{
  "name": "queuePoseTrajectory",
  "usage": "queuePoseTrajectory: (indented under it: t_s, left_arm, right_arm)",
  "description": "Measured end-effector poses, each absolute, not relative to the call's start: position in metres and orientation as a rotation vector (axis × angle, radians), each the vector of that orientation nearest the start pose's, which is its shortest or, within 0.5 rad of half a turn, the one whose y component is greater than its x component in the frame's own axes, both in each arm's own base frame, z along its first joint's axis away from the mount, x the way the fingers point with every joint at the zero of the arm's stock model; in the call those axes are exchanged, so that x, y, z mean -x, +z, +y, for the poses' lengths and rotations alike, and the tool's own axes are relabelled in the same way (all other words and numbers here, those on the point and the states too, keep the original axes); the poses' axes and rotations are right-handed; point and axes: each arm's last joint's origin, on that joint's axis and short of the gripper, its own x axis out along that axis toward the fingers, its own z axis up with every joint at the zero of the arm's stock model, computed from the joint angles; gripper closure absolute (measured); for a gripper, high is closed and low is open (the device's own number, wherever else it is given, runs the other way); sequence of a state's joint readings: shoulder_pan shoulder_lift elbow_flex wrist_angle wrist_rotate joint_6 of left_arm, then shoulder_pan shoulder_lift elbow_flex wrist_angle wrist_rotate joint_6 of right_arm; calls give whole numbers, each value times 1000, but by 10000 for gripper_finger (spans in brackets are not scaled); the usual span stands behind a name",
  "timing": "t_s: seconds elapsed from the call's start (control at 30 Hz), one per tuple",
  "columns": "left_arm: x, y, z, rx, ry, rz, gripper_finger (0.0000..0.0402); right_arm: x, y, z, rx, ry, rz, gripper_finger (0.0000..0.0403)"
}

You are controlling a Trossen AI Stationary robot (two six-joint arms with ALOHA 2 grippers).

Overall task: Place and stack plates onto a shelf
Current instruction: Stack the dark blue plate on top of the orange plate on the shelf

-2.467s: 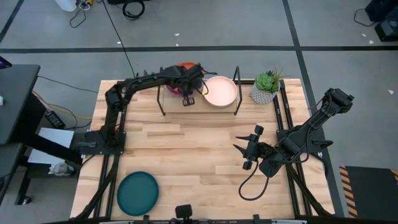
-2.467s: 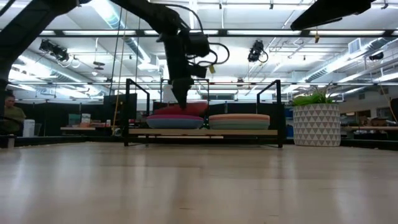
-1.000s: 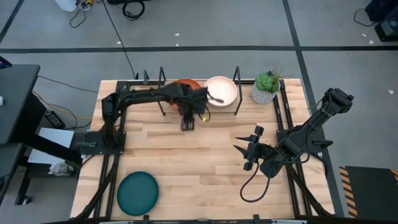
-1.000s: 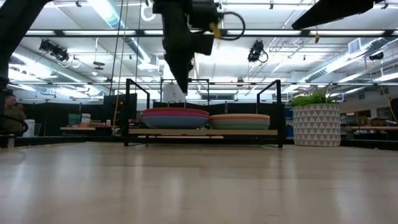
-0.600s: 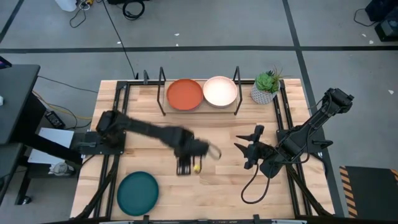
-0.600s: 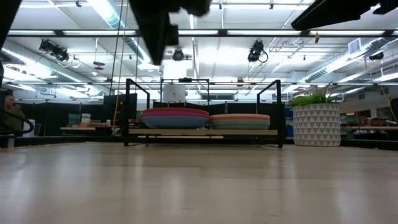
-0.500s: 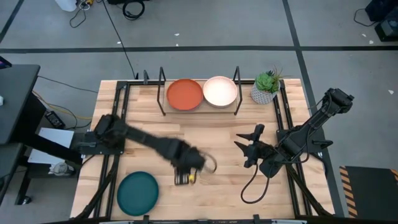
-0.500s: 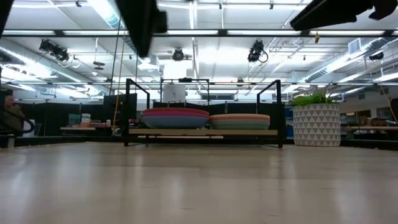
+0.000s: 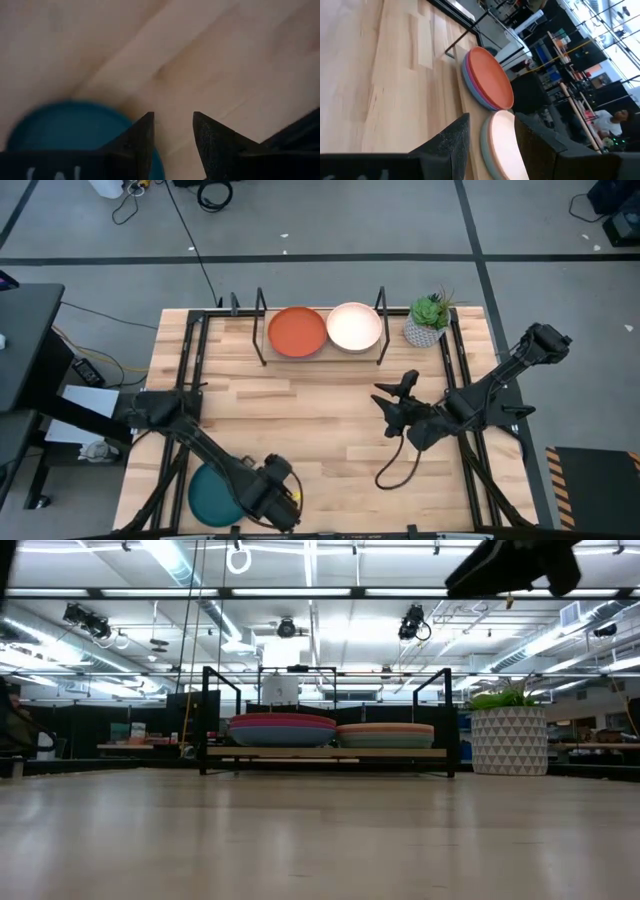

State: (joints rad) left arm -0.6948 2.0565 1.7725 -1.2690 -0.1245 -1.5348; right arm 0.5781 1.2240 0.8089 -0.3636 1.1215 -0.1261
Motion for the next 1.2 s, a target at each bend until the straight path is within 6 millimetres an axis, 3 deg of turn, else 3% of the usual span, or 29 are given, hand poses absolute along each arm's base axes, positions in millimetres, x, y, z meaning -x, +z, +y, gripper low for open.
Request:
queuePoseTrajectory:
  t_s: [0.23,0.7,1.03,1.2]
  left_arm:
    - [-315,196,-255,683,793,1506,260]
    - [-301,181,-269,731,937,1602,260]
    - [-302,165,-275,734,954,1624,260]
    - [-297,147,-273,747,956,1693,260]
  right_arm:
    - [-232,261,92,713,-399,530,241]
    - [-255,268,57,662,-253,486,241]
    - [-261,273,47,653,-188,427,241]
    - [-262,274,45,651,-171,419,241]
